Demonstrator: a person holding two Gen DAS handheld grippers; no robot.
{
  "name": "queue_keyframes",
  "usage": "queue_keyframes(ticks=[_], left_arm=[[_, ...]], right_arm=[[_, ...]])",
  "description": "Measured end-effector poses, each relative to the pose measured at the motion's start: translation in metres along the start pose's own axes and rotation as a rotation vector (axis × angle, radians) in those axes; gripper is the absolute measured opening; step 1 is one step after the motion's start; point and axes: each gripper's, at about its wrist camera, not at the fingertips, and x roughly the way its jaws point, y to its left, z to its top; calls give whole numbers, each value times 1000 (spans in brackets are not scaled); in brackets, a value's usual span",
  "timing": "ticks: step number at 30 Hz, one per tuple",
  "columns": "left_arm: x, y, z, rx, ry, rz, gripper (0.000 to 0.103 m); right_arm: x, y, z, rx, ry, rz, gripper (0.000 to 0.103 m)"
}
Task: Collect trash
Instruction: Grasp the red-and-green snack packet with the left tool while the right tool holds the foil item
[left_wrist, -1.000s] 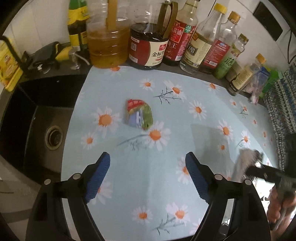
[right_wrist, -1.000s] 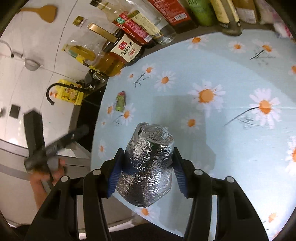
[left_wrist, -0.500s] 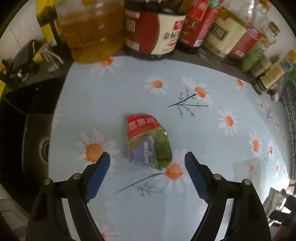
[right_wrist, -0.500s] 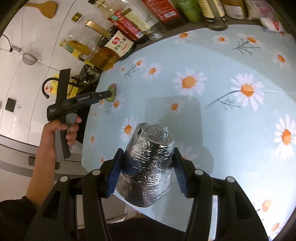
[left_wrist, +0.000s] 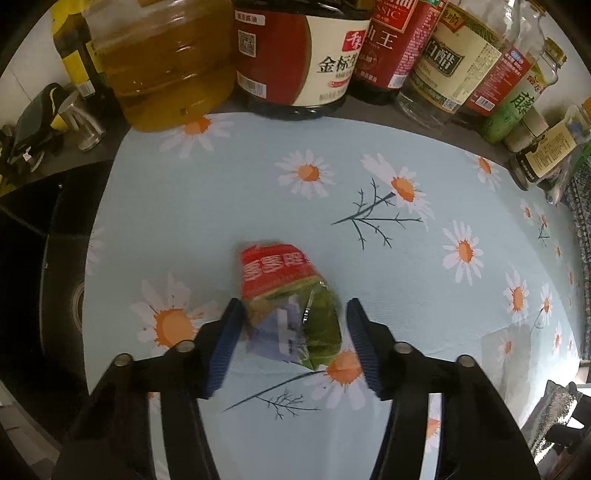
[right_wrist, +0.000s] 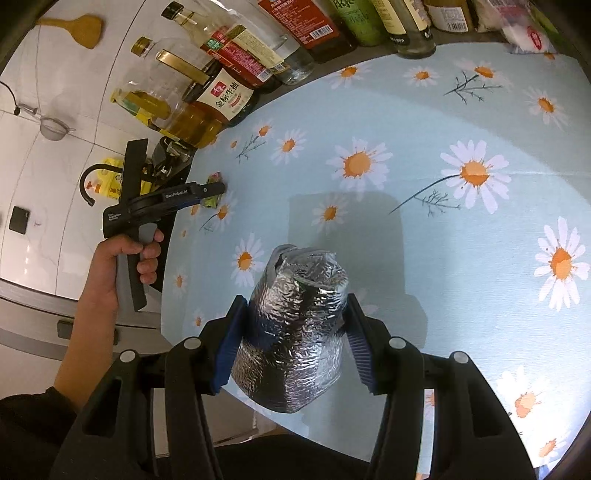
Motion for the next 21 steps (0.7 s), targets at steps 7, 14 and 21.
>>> queue_keyframes(ticks=[7,14,21], left_arm=[[-4,9,-5,-4,-11,-17,48],[-37,5,-27,17,-82,-42,48],[-66,-5,-71,44,-94,-81,48]], right_arm=[[-1,3,-3,-9,-1,-3,54],[-2,16,-6,-36,-10,-6,54],[4,31,-21,-62,-11,-61,54]])
